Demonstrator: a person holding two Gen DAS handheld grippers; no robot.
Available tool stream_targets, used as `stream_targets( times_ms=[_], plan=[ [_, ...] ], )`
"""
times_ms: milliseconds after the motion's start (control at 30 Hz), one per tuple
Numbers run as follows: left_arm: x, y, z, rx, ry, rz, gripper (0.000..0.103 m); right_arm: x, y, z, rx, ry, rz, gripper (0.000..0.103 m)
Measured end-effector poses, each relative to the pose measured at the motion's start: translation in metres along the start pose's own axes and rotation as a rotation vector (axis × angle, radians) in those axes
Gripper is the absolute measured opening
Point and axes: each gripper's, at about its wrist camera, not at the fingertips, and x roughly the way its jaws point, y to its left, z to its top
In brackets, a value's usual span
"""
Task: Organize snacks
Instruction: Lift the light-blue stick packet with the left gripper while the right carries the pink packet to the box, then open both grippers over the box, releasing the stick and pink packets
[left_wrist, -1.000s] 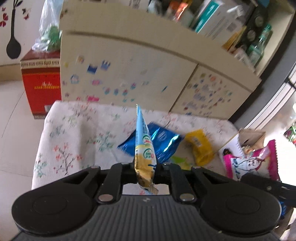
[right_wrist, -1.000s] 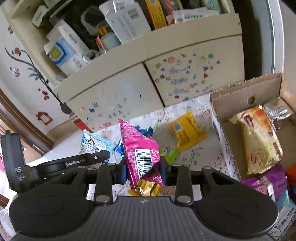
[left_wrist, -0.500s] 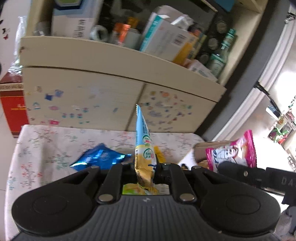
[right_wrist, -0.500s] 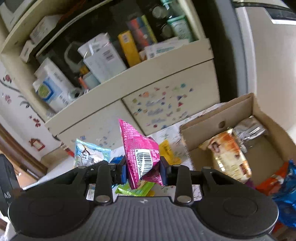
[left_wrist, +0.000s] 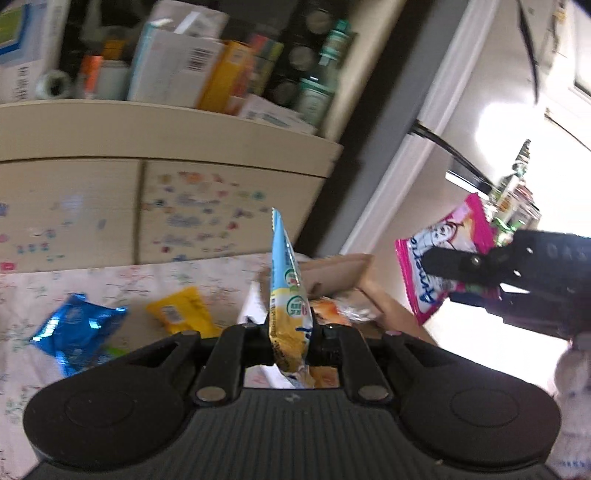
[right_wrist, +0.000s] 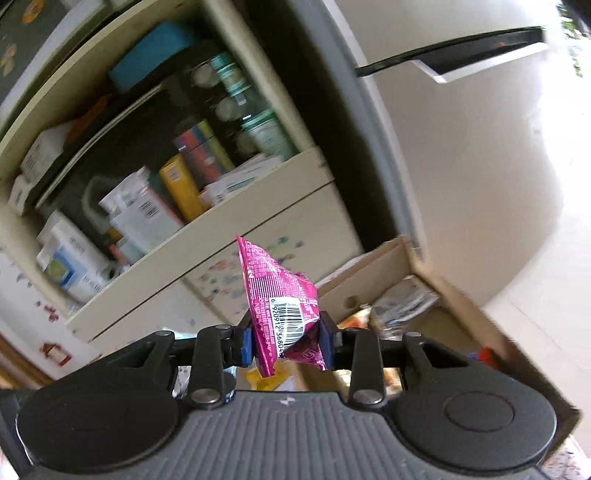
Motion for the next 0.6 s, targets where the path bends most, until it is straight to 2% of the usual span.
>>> stream_targets(
  times_ms=[233,467,533,600],
  plan=[
    [0.011,-0.028,-0.007,0.044,0.03,-0.076,0.01,-0.008,-0.02,0.001,0.04,0.001,-0.065,0.039],
    [0.027,-0.05,-0.019,0.073,0.082,-0.12,0.011,-0.008,-0.035,-0.001,0.104,0.019,-0.137,0.04],
    [0.032,-0.055,-0.023,0.088,0.103,-0.128,0.011,-0.007,-0.04,-0.002,0.125,0.028,-0.162,0.042],
    [0.034,-0.06,-0.028,0.107,0.114,-0.123,0.013,-0.005,-0.042,-0.003,0.152,0.032,-0.176,0.051]
  ],
)
